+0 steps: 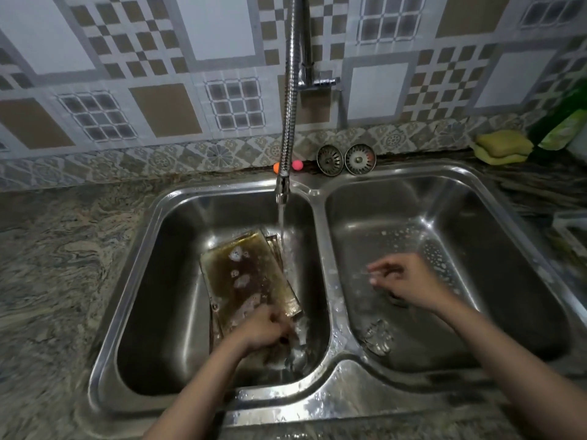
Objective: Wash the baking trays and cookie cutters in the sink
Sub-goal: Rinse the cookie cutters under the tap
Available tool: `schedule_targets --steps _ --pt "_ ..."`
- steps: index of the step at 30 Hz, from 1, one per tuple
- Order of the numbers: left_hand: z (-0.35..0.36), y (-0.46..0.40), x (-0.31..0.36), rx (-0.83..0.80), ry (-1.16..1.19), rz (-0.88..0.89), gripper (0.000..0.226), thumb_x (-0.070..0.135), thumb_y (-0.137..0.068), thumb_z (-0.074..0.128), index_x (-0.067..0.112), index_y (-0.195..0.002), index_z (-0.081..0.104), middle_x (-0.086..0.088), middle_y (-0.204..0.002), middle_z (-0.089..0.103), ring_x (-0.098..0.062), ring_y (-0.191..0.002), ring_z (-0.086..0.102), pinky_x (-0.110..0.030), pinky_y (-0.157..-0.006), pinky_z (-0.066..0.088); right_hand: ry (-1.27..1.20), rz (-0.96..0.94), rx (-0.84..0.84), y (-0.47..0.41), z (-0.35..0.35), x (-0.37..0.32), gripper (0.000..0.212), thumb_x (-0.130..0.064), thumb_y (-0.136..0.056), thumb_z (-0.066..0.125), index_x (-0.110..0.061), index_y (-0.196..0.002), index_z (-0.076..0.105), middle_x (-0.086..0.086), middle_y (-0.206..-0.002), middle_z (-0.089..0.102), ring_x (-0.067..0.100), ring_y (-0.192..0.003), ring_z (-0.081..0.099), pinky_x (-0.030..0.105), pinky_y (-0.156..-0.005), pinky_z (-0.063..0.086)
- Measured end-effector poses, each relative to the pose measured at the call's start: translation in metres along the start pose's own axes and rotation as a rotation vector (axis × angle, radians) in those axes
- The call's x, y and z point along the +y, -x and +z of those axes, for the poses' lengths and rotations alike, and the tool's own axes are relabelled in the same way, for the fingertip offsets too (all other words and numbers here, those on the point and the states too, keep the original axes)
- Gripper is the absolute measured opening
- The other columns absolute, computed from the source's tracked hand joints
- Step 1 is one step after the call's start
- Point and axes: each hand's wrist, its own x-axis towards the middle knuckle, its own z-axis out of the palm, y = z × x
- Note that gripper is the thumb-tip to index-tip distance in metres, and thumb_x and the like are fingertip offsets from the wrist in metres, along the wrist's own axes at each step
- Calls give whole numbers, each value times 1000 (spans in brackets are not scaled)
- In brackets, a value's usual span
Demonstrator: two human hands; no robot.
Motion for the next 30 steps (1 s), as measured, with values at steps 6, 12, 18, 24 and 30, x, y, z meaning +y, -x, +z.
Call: schedule_targets --steps 6,12,18,24,30 --pt "30 -12 -15 -369 -350 1 27 11 -89 53 14 -108 72 0 -108 70 -8 -92 58 -24 -83 47 497 206 -370 14 31 59 23 -2 -81 58 -13 -92 75 2 -93 74 9 -84 64 13 -67 43" --pt "36 -20 -15 -444 -336 -8 25 10 -89 51 17 -106 70 5 -91 65 -11 -76 56 -24 -68 44 602 267 -496 12 47 74 21 -6 -80 65 -14 -97 75 -1 -102 72 9 -92 63 14 -62 38" --pt "40 -18 -9 -529 -238 -25 35 0 -88 47 16 -113 66 4 -93 63 -14 -86 54 -29 -75 44 583 302 -464 5 37 74 24 -8 -81 62 -18 -102 71 2 -101 71 10 -85 61 19 -71 47" --pt "31 -4 -2 -301 89 14 6 12 -89 65 12 -92 59 -3 -71 58 -11 -59 52 -24 -57 42 419 197 -334 3 28 55 23 -13 -88 59 -14 -110 68 -1 -92 70 2 -82 63 16 -76 49" --pt "-9 15 17 -44 217 257 17 3 -89 62 14 -76 57 4 -68 52 -4 -63 49 -10 -62 40 -7 -42 -65 -1 46 -10 18 -13 -83 70 -22 -99 71 -11 -75 69 -8 -66 61 6 -64 44"
